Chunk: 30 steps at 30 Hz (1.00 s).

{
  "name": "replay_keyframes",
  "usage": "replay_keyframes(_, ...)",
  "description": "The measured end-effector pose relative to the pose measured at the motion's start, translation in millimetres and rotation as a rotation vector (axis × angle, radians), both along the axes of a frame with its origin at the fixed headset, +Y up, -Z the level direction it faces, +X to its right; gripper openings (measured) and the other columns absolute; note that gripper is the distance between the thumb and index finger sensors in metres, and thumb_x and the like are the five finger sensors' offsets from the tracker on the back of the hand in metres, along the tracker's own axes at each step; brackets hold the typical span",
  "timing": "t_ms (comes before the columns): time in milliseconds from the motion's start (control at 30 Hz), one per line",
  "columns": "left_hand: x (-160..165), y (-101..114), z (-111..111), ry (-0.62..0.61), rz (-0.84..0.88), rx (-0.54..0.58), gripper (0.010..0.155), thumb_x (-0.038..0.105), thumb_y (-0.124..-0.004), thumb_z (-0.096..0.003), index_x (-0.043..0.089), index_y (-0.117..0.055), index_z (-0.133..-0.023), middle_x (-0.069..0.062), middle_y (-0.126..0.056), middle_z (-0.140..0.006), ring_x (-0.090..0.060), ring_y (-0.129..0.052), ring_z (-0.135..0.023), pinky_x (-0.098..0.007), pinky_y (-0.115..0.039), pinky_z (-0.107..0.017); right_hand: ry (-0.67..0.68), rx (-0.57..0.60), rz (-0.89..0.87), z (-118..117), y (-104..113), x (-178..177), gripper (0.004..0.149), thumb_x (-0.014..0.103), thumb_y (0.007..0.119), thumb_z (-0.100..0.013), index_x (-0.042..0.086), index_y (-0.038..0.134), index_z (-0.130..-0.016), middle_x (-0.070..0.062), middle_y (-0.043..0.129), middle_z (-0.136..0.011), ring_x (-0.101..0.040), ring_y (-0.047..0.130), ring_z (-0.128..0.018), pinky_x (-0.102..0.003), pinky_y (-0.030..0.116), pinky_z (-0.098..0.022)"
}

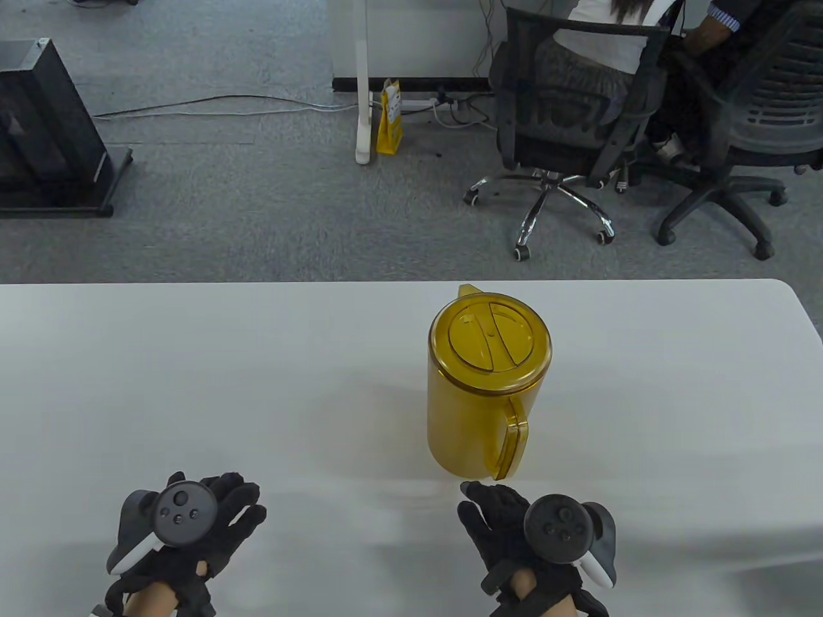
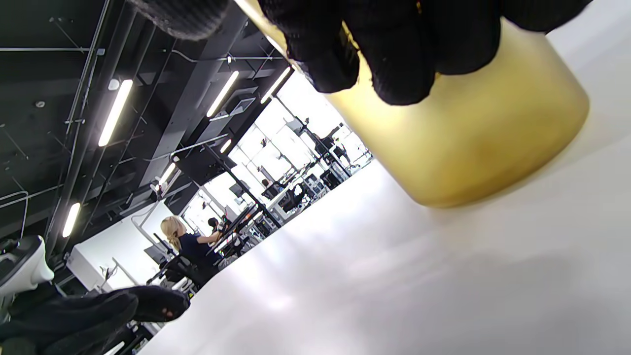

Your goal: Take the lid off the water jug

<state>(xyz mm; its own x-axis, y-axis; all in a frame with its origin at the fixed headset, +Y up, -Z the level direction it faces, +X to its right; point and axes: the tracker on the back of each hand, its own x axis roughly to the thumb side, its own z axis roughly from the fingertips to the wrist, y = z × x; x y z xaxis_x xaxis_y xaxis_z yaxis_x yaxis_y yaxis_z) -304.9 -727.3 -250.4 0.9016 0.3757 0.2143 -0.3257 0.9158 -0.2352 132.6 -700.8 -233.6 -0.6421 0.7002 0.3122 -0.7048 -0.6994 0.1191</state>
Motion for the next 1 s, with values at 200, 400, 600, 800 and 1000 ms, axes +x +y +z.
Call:
replay_keyframes(200, 6.8, 6.0, 2.6, -0.024, -0.050, 0.046, 0.062, 0.055, -0.062, -0.0537, 0.018, -0.076, -0.102, -0.024, -0.064, -0.111, -0.049, -0.058, -0.101, -0.072, -0.016, -0.067, -0.059, 0.002, -0.021, 1.2, 5.9, 16.7, 0.070, 0.046, 0.060, -0.057, -0.012, 0.080, -0.089, -0.041, 0.083, -0.073, -0.060, 0.072, -0.074, -0.072, 0.059, -0.048)
replay_keyframes(400, 8.6, 2.2, 2.1, -0.034, -0.052, 0.021, 0.062, 0.055, -0.061, -0.0541, 0.018, -0.075, -0.102, -0.024, -0.063, -0.111, -0.049, -0.057, -0.101, -0.072, -0.016, -0.067, -0.116, 0.016, -0.051, 2.3, 10.6, 31.0, 0.070, 0.047, 0.061, -0.057, -0.013, 0.081, -0.088, -0.041, 0.083, -0.073, -0.060, 0.072, -0.074, -0.072, 0.059, -0.048)
replay_keyframes(600, 9.1, 0.8, 2.3, -0.031, -0.035, 0.026, 0.062, 0.055, -0.061, -0.0540, 0.018, -0.076, -0.102, -0.024, -0.064, -0.111, -0.049, -0.058, -0.100, -0.072, -0.016, -0.067, -0.176, 0.047, -0.087, 3.5, 13.4, 45.1, 0.070, 0.047, 0.061, -0.057, -0.013, 0.082, -0.086, -0.041, 0.083, -0.072, -0.060, 0.073, -0.073, -0.072, 0.060, -0.047)
replay_keyframes(800, 11.2, -3.9, 2.3, -0.031, -0.061, -0.005, 0.062, 0.055, -0.061, -0.0539, 0.018, -0.076, -0.102, -0.024, -0.064, -0.111, -0.049, -0.058, -0.101, -0.071, -0.016, -0.067, -0.277, 0.134, -0.149, 4.3, 9.6, 57.0, 0.070, 0.049, 0.061, -0.057, -0.011, 0.080, -0.087, -0.039, 0.081, -0.073, -0.059, 0.073, -0.074, -0.071, 0.060, -0.048)
replay_keyframes(1000, 10.4, -8.5, 2.4, -0.015, -0.018, -0.045, 0.062, 0.055, -0.061, -0.0541, 0.018, -0.075, -0.102, -0.024, -0.064, -0.111, -0.049, -0.058, -0.100, -0.072, -0.016, -0.067, -0.265, 0.247, -0.420, -2.5, -6.9, 50.9, 0.076, 0.051, 0.063, -0.056, -0.006, 0.052, -0.104, -0.039, 0.058, -0.088, -0.061, 0.055, -0.084, -0.072, 0.051, -0.055)
